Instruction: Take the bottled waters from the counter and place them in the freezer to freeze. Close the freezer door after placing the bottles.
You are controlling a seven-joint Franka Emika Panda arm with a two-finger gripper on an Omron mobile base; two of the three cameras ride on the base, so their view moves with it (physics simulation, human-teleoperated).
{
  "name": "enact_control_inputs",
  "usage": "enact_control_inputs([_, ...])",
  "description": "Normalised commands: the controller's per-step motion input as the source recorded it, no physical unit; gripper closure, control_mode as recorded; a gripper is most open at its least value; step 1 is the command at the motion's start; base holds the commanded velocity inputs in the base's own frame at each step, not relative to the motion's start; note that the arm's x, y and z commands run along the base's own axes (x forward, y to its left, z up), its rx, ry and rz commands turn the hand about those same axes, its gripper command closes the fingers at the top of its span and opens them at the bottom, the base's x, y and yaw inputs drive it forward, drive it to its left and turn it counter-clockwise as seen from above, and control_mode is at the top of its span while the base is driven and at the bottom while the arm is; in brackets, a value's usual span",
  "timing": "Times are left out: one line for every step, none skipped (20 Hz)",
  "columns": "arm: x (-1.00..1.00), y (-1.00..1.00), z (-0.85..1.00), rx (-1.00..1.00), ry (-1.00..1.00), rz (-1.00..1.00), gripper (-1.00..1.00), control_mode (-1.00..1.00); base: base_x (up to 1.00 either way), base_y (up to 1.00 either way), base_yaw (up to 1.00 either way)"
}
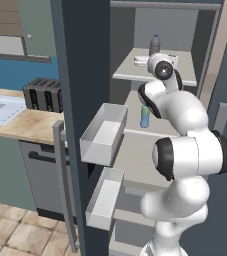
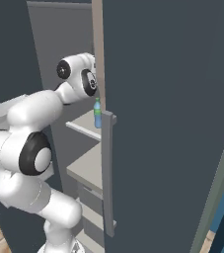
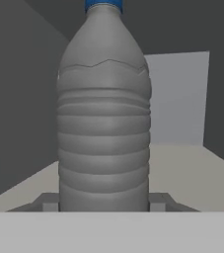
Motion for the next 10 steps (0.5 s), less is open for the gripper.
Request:
enact_control_inputs([0.09, 0.00, -0.13, 0.00, -0.06, 0.00, 1.00, -1.00, 0.00, 0.00, 0.00])
enact_control_inputs([0.09, 0.00, -0.14, 0.00, -0.05, 0.00, 1.00, -1.00, 0.00, 0.00, 0.00])
enact_control_inputs([0.08, 0.00, -0.14, 0.00, -0.05, 0.00, 1.00, -1.00, 0.00, 0.00, 0.00])
enact_control_inputs([0.06, 0.00, -0.16, 0.00, -0.05, 0.00, 1.00, -1.00, 0.00, 0.00, 0.00])
enact_control_inputs([0.05, 0.00, -0.17, 0.00, -0.05, 0.00, 1.00, -1.00, 0.00, 0.00, 0.00])
enact_control_inputs([0.01, 0.00, -0.23, 0.00, -0.06, 0.00, 1.00, -1.00, 0.00, 0.00, 0.00])
enact_control_inputs([0.00, 0.01, -0.26, 0.00, -0.09, 0.00, 1.00, -1.00, 0.00, 0.00, 0.00])
enact_control_inputs([0.00, 0.00, -0.19, 0.00, -0.07, 0.00, 1.00, -1.00, 0.00, 0.00, 0.00])
enact_control_inputs([0.00, 0.00, -0.17, 0.00, -0.07, 0.00, 1.00, -1.00, 0.00, 0.00, 0.00])
enact_control_inputs([0.00, 0.00, -0.13, 0.00, -0.05, 0.00, -1.00, -1.00, 0.00, 0.00, 0.00])
